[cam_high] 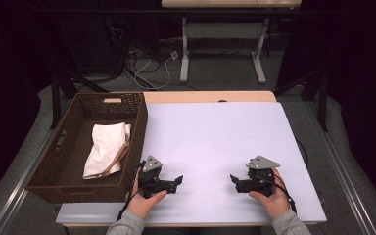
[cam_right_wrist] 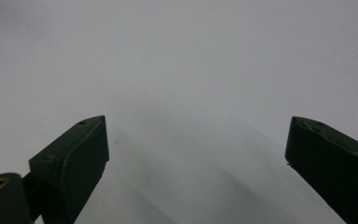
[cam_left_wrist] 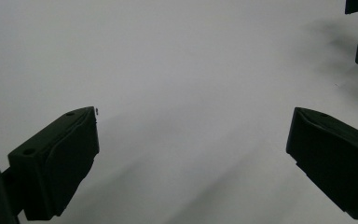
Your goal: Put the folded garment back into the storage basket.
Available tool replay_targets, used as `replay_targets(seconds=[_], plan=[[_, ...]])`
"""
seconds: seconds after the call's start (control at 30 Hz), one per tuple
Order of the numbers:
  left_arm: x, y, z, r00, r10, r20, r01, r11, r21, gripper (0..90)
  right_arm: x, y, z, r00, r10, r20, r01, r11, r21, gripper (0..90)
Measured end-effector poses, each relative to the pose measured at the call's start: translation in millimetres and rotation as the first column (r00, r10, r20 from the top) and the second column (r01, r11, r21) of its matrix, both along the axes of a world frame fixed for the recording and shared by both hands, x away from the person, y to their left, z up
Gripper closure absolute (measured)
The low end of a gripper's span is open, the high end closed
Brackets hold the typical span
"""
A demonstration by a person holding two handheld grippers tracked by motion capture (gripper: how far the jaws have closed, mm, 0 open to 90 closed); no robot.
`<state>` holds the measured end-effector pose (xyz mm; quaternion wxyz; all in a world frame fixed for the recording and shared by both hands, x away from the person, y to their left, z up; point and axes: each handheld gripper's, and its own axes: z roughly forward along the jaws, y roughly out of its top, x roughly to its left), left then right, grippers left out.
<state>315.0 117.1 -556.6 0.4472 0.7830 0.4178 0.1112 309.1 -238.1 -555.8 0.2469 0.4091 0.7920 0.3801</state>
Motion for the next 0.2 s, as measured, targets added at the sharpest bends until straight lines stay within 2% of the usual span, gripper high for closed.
replay_targets(seconds=[0.07, 0.1, 0.13, 0.2], plan=[[1.6, 0.9, -0.5, 1.0, 0.003, 0.007, -0.003, 1.0, 0.003, 2.4, -0.2, -1.0, 0.5, 1.0, -0.002, 0.0, 0.002, 1.0, 0.002, 5.8], [1.9, 1.5, -0.5, 1.0, 0.006, 0.0, -0.006, 1.0, 0.008, 2.4, -0.2, -1.7, 1.2, 1.0, -0.003, -0.004, 0.003, 1.0, -0.002, 5.8], [2.0, 1.3, -1.1, 0.9999, 0.01, -0.007, -0.01, 0.9999, -0.006, 2.4, -0.1, -2.5, 1.6, 1.0, -0.007, -0.004, 0.007, 1.0, 0.004, 5.8], [2.5, 2.7, -0.5, 0.9999, 0.004, -0.012, -0.004, 1.0, 0.002, 2.4, 0.0, -2.8, 1.6, 0.9998, -0.017, -0.005, 0.017, 1.0, 0.016, 5.9]])
